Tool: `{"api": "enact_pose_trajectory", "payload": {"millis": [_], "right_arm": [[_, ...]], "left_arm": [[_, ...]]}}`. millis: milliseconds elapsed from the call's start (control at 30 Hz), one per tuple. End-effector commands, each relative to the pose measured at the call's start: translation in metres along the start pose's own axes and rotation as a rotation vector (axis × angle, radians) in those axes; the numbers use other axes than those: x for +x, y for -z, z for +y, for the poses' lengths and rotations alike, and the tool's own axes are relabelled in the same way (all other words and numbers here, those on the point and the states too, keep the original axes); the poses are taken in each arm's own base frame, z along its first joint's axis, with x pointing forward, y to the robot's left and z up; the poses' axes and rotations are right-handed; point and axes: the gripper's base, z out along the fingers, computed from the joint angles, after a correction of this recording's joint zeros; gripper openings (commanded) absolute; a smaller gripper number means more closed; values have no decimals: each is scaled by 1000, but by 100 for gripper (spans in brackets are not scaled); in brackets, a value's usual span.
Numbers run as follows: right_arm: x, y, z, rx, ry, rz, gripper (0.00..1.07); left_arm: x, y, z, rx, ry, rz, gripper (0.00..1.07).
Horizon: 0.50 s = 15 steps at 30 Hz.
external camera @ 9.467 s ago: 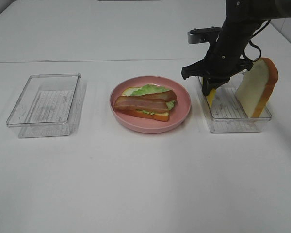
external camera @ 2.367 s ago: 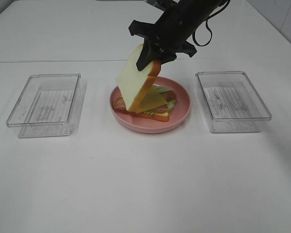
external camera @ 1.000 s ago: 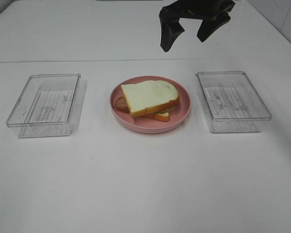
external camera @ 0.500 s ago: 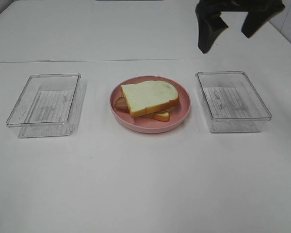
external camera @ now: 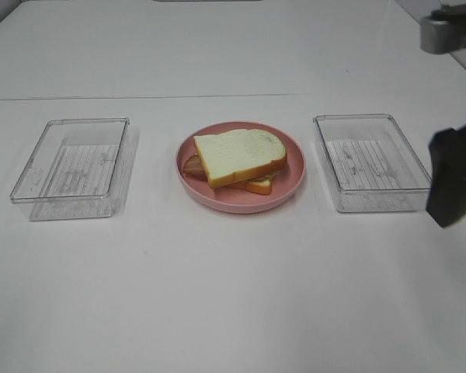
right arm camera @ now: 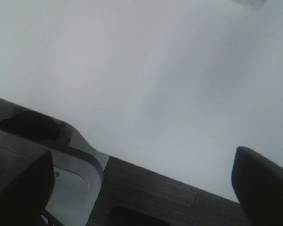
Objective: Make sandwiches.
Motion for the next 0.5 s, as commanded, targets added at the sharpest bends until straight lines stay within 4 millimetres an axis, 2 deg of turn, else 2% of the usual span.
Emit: {"api": "enact_pose_trajectory", "payload": {"millis": [33,100,133,167,200,267,300,367,400,467,500], "right_arm": [[40,-1,-2,9,-21,91,99],[48,-1,-3,15,-20,76,99],[66,1,-4,26,-19,19,99],[75,3,-5,26,-20,-17,99],[75,3,-5,26,-20,-17,99],[98,1,-7,29,-41,-120,99],[98,1,-7,29,-41,-120,99],[130,0,-15,46,-155,-255,99],[130,0,-15,46,-155,-255,99],[152,0,-17,75,-234,-361,99],[152,0,-17,75,-234,-361,99]], "left_arm": [[1,1,0,2,4,-17,96],[1,1,0,2,4,-17,96],[1,1,0,2,4,-17,96],[1,1,0,2,4,-17,96],[1,1,0,2,4,-17,96],[1,1,0,2,4,-17,96],[1,1,0,2,4,-17,96],[1,1,0,2,4,-17,96],[1,1,0,2,4,-17,96],[1,1,0,2,4,-17,96],[1,1,0,2,4,-17,96]]}}
